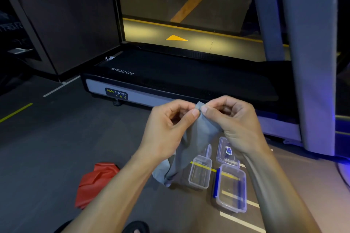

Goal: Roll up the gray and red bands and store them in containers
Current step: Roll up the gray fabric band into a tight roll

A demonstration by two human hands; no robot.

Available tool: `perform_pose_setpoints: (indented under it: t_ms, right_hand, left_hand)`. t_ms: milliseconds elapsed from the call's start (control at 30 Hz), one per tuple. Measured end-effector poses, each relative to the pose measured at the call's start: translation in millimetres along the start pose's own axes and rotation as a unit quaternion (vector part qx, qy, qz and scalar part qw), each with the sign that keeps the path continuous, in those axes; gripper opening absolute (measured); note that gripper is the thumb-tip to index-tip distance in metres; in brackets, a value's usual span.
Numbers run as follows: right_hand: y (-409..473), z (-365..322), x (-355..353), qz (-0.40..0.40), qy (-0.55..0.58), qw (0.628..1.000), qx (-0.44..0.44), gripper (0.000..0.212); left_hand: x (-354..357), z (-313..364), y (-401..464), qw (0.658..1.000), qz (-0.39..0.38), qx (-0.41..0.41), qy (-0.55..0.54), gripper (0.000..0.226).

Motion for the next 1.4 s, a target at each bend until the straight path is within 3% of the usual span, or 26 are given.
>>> perform_pose_setpoints:
  t_ms: [200, 400, 967, 1200, 1300, 1400]
  right_hand:
    - [0.1, 1.1, -3.5, -0.019, -0.014, 1.0, -0.003, 0.014]
    - [-2.3, -3.6, -5.4, -0.047, -0.074, 0.993, -0.073, 0.007]
    - [-8.1, -10.6, -2.9, -0.099, -0.11, 0.978, -0.144, 0.009]
    - [-6.6, -6.7, -1.9, -0.117, -0.133, 0.971, -0.16, 0.009]
    - [-6.7, -6.9, -0.1, -0.119, -0.132, 0.971, -0.161, 0.01]
    - [-7.8, -7.9, 0.2, -0.111, -0.122, 0.974, -0.157, 0.009]
  left_hand:
    - [-0.6, -1.6, -1.1, 1.0, -0.012, -0.01, 0.016, 0.013]
    - [-1.1, 2.8, 0.2, 1.0, -0.017, -0.019, -0.014, 0.008]
    - [-0.5, 14.9, 1.6, 0.968, -0.016, -0.151, -0.2, 0.02]
    - [-0.7, 12.7, 2.8, 0.955, -0.011, -0.214, -0.208, 0.03]
    - [-2.5, 12.1, 2.6, 0.959, -0.017, -0.201, -0.201, 0.016]
    - [-5.9, 11.9, 2.0, 0.959, -0.037, -0.188, -0.209, 0.024]
Point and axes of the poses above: each hand's wrist, its own y-axis towards the middle knuckle, its own x-axis out of the palm, z = x × y, the point moved 1 cm from there along y, towards the middle knuckle, and after that the axes turned 11 degrees about x, right-handed, at the moved point
